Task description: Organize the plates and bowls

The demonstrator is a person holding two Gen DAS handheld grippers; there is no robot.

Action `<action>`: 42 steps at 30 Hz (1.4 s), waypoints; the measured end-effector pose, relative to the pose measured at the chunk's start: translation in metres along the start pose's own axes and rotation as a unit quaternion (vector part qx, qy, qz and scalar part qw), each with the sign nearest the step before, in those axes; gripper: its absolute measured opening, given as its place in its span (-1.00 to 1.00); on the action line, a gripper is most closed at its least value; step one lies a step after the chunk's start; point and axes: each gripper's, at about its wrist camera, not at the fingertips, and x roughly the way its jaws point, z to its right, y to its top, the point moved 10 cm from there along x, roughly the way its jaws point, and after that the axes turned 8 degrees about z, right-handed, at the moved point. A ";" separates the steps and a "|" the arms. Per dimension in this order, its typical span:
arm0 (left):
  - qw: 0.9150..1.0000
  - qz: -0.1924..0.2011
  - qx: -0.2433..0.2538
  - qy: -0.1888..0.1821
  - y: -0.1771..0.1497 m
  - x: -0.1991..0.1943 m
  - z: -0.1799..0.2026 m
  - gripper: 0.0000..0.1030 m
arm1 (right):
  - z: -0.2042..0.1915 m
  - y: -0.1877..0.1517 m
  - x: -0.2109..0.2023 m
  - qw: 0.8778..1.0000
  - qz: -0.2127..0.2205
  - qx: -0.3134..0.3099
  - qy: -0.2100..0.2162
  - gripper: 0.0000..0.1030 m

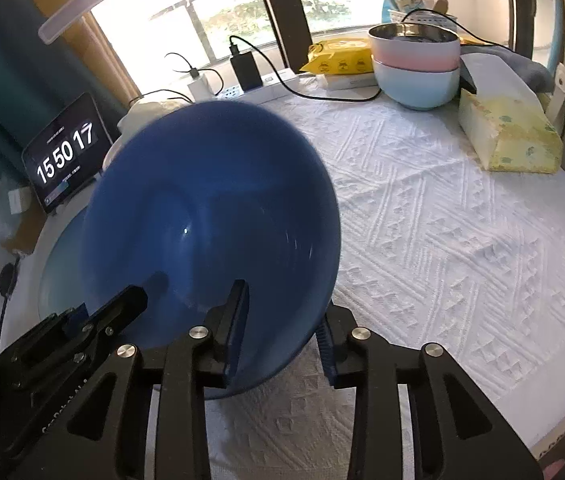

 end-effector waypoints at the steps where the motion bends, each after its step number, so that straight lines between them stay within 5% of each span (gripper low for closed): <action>1: 1.000 0.001 0.001 0.000 0.000 -0.001 0.000 -0.50 | 0.002 0.001 -0.001 1.000 0.002 0.004 -0.001 -0.34; 15: 1.000 0.014 -0.022 -0.004 0.020 -0.021 -0.003 -0.35 | 0.015 0.024 -0.022 0.999 0.033 0.013 -0.018 -0.33; 42: 0.994 0.094 -0.053 0.017 0.097 -0.067 -0.034 -0.13 | -0.040 0.091 -0.061 0.993 0.095 -0.062 0.010 -0.33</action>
